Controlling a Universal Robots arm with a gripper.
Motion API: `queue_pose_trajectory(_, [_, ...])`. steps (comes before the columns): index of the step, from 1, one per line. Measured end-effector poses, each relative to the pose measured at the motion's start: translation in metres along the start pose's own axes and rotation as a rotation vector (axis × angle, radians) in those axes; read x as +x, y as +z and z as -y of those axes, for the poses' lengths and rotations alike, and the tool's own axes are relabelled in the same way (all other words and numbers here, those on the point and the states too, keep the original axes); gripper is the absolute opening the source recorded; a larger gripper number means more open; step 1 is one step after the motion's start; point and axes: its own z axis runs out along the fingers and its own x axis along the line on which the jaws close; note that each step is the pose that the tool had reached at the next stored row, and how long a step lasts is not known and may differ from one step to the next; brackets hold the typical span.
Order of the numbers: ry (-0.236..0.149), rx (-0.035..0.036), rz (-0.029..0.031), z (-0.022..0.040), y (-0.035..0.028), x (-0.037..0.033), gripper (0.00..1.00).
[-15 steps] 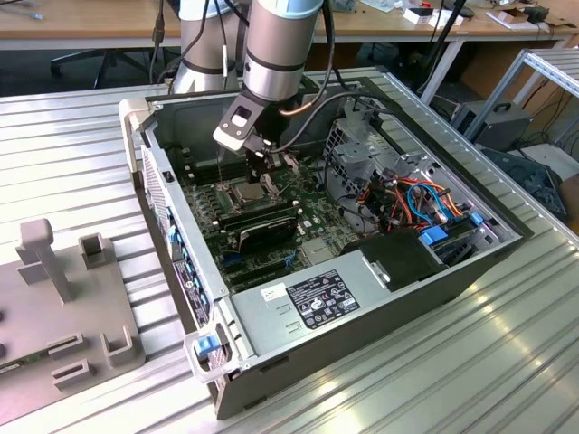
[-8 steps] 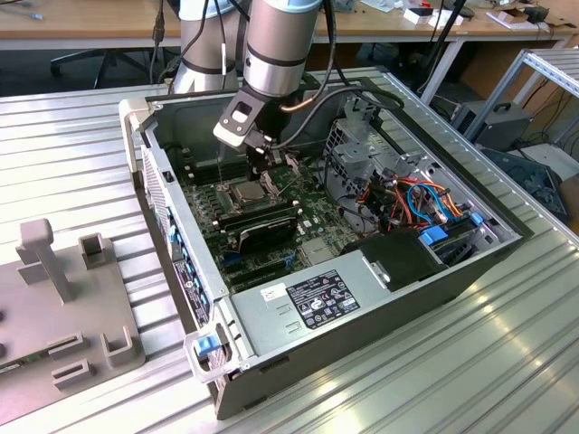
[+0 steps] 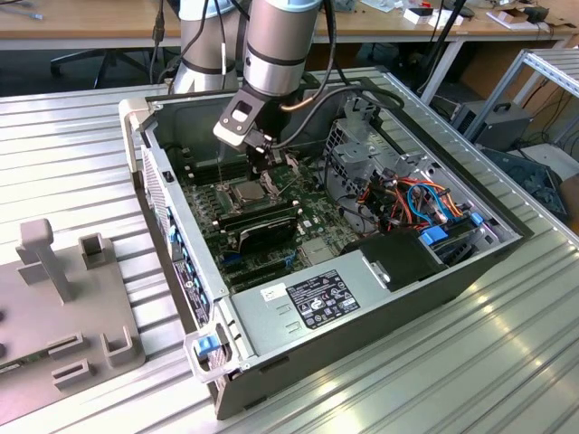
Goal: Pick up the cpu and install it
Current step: 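Close the cpu cover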
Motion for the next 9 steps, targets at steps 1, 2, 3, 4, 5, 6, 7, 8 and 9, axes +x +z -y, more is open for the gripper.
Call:
queue_pose_trajectory(1, [0.000,-0.0001,-0.0001,0.0000,-0.0007,0.0000,0.11])
queue_pose_trajectory(2, [0.000,0.0000,0.0000,0.0000,-0.0016,0.0000,0.11])
queue_pose_trajectory(3, [0.000,0.0000,0.0000,0.0000,-0.0024,0.0000,0.11])
queue_pose_trajectory(4, [0.000,-0.0001,-0.0002,0.0000,-0.0031,0.0000,0.11])
queue_pose_trajectory(5, [0.000,-0.0001,-0.0001,0.0000,-0.0038,0.0000,0.11])
queue_pose_trajectory(6, [0.000,-0.0001,-0.0001,0.0000,-0.0050,0.0000,0.11])
queue_pose_trajectory(7, [0.000,-0.0001,-0.0002,0.0000,-0.0056,0.0001,0.11])
queue_pose_trajectory(8, [0.000,-0.0001,-0.0002,0.0000,-0.0066,0.0001,0.11])
queue_pose_trajectory(9, [0.000,0.0000,-0.0001,0.0000,-0.0073,0.0001,0.11])
